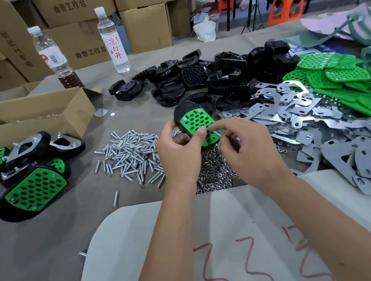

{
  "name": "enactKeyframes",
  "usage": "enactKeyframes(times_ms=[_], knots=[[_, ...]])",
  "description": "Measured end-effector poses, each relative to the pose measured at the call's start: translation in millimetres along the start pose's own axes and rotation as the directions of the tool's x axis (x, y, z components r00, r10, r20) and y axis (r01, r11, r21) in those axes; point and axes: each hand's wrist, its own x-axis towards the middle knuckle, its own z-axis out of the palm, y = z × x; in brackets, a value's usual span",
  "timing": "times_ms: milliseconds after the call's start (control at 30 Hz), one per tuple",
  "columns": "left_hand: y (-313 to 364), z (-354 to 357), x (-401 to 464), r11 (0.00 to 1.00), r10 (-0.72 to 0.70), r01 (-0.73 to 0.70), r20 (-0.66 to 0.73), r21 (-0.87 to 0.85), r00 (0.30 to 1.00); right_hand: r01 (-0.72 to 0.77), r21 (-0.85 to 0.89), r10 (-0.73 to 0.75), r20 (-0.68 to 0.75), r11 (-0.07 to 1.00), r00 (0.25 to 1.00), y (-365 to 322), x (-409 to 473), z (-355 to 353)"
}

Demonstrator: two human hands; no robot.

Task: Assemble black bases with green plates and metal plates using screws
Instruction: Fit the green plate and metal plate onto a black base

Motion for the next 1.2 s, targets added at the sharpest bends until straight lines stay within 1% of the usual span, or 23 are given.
enactKeyframes(times_ms=[100, 200, 267, 333, 500, 700, 800, 867, 900, 1000, 1033, 1100, 1200], knots=[[-0.4, 0.7, -0.9, 1.000, -0.008, 0.008, 0.003, -0.002, 1.000, -0.116, 0.119, 0.118, -0.017, 0.986, 0.993, 2.7, -1.1, -2.8], [0.7, -2.3, 0.3, 0.998, -0.032, 0.031, -0.025, -0.051, 0.999, -0.235, 0.250, 0.261, -0.075, 0.939, 0.962, 3.7, -1.6, -3.5], [1.6, -2.8, 0.3, 0.998, -0.033, 0.032, -0.032, -0.047, 0.999, -0.279, 0.329, 0.327, -0.100, 0.902, 0.940, 3.4, -0.9, -3.3], [2.0, -1.2, -1.4, 0.999, -0.023, 0.022, -0.029, -0.028, 0.999, -0.302, 0.368, 0.360, -0.099, 0.879, 0.928, 3.0, -0.7, -3.2], [3.1, 1.9, -5.3, 1.000, 0.013, -0.013, 0.001, -0.018, 1.000, -0.330, 0.429, 0.384, -0.044, 0.841, 0.922, 2.8, -0.6, -3.6], [4.7, 0.7, -6.6, 0.999, 0.046, -0.046, 0.011, 0.000, 0.999, -0.342, 0.384, 0.363, 0.018, 0.858, 0.932, 5.4, 0.4, -2.3], [6.2, 1.3, -7.9, 0.997, 0.069, -0.070, 0.035, 0.033, 0.997, -0.354, 0.436, 0.364, 0.065, 0.827, 0.929, 7.3, 0.7, -4.7], [6.9, 1.3, -8.3, 0.994, 0.089, -0.092, 0.055, 0.063, 0.994, -0.357, 0.444, 0.365, 0.069, 0.822, 0.928, 8.8, 0.9, -5.5], [7.1, 1.4, -8.3, 0.992, 0.095, -0.100, 0.061, 0.081, 0.994, -0.343, 0.417, 0.354, 0.052, 0.842, 0.934, 9.3, 0.4, -4.7], [7.3, 1.3, -8.0, 0.989, 0.099, -0.105, 0.061, 0.104, 0.993, -0.268, 0.253, 0.273, 0.016, 0.930, 0.962, 6.8, -1.3, -0.3], [7.3, 0.9, -7.8, 0.989, 0.101, -0.107, 0.060, 0.102, 0.993, -0.256, 0.246, 0.259, 0.019, 0.935, 0.966, 6.2, -1.6, 0.3], [8.2, 0.7, -8.0, 0.989, 0.112, -0.117, 0.063, 0.091, 0.992, -0.262, 0.344, 0.262, 0.048, 0.902, 0.964, 7.2, -1.5, -1.2], [11.7, 2.4, -9.5, 0.996, 0.089, -0.089, 0.060, -0.006, 0.994, -0.318, 0.560, 0.340, 0.068, 0.765, 0.938, 7.7, 0.6, -5.3]])
